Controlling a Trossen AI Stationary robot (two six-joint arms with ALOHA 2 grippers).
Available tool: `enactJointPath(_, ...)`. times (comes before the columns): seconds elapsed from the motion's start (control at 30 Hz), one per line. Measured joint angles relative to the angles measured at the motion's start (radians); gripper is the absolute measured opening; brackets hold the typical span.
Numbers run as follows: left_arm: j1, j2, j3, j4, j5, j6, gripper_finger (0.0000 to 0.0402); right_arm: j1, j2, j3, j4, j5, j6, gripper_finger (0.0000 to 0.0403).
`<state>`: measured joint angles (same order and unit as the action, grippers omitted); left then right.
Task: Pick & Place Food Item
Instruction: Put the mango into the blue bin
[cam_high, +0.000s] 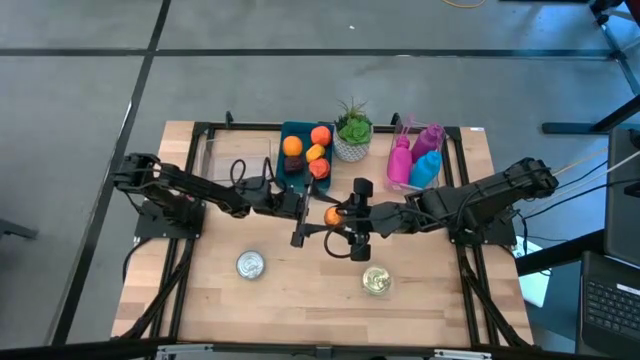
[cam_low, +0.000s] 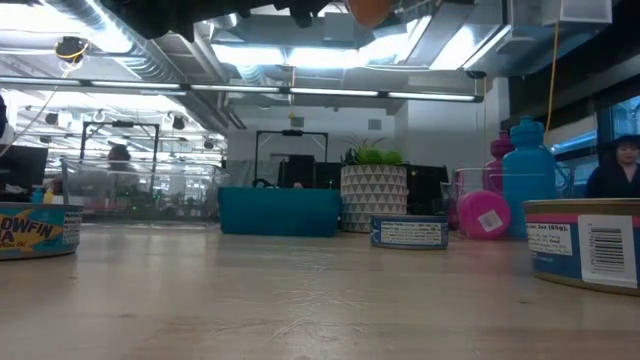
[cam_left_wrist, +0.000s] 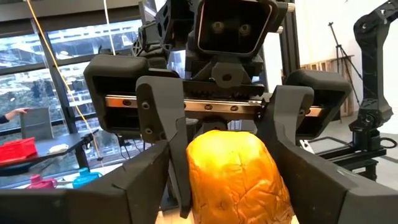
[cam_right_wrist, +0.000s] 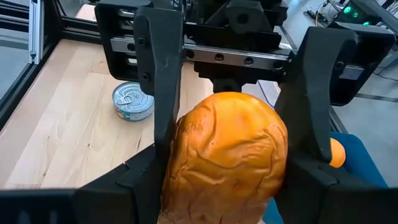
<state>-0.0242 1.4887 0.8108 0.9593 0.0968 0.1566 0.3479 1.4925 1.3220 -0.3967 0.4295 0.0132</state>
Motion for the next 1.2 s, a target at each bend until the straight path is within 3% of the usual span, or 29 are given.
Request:
enactJointPath(0.53, -0.006, 0.0, 0.0, 0.0, -0.01, 0.012, 0.0249, -0.002, 0.0, 0.0, -0.003, 0.0, 0.005, 0.0244)
enactJointPath(0.93, 0.001, 0.0, -0.001, 0.002, -0.073, 0.07, 0.0234, -0.003, 0.001, 0.0, -0.051, 0.053, 0.085, 0.0343)
enactJointPath(1.2, 0.045, -0.001, 0.0, -0.072, -0.064, 0.051, 0.0186, -0.003, 0.001, -0.001, -0.128, 0.154, 0.115, 0.0347)
